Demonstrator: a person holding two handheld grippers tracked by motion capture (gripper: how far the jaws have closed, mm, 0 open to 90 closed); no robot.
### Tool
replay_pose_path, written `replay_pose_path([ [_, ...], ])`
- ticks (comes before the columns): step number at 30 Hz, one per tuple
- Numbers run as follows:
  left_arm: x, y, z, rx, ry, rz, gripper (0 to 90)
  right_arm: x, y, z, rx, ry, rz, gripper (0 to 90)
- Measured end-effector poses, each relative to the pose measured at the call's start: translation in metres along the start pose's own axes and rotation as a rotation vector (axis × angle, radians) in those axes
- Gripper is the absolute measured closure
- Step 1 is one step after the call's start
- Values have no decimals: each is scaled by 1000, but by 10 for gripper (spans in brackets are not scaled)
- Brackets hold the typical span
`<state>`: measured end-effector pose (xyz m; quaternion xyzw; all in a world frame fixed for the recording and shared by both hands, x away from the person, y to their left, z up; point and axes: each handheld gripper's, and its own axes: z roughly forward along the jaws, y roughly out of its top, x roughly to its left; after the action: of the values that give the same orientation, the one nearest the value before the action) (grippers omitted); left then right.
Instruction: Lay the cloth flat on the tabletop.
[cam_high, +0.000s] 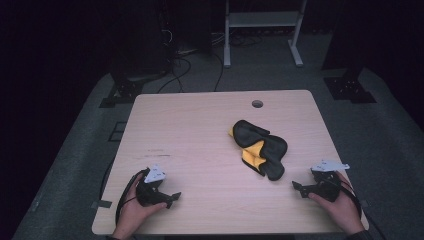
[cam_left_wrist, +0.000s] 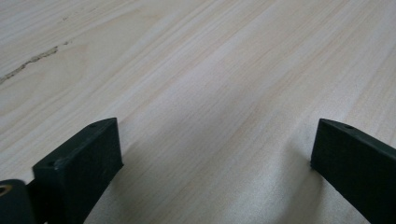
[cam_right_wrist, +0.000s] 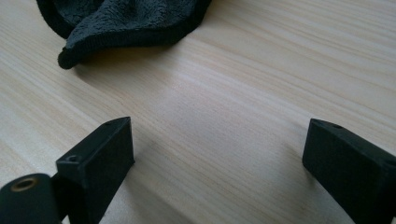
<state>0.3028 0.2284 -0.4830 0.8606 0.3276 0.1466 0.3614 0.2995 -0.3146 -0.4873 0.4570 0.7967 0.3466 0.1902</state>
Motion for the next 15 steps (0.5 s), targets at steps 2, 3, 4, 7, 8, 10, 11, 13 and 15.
replay_pose_path([
  [2,1,0,-1,-3,3,-4,37,0,0,0,0,0,0,78],
  [3,1,0,-1,-3,3,-4,45,0,0,0,0,0,0,77],
  [4,1,0,-1,-3,4,-6,51,0,0,0,0,0,0,78],
  [7,1,1,-1,1,3,-5,60,0,0,0,0,0,0,78],
  [8,2,2,-2,-2,-6,-13,69,0,0,0,0,0,0,78],
  [10,2,3,-1,-6,-15,-22,74,0,0,0,0,0,0,78],
  [11,2,3,-1,-6,-15,-22,74,0,0,0,0,-2,1,78],
  [13,4,8,-2,-19,-17,-24,90,0,0,0,-1,-2,0,78],
  [15,4,12,-2,-36,-20,-30,93,0,0,0,0,-2,1,78],
])
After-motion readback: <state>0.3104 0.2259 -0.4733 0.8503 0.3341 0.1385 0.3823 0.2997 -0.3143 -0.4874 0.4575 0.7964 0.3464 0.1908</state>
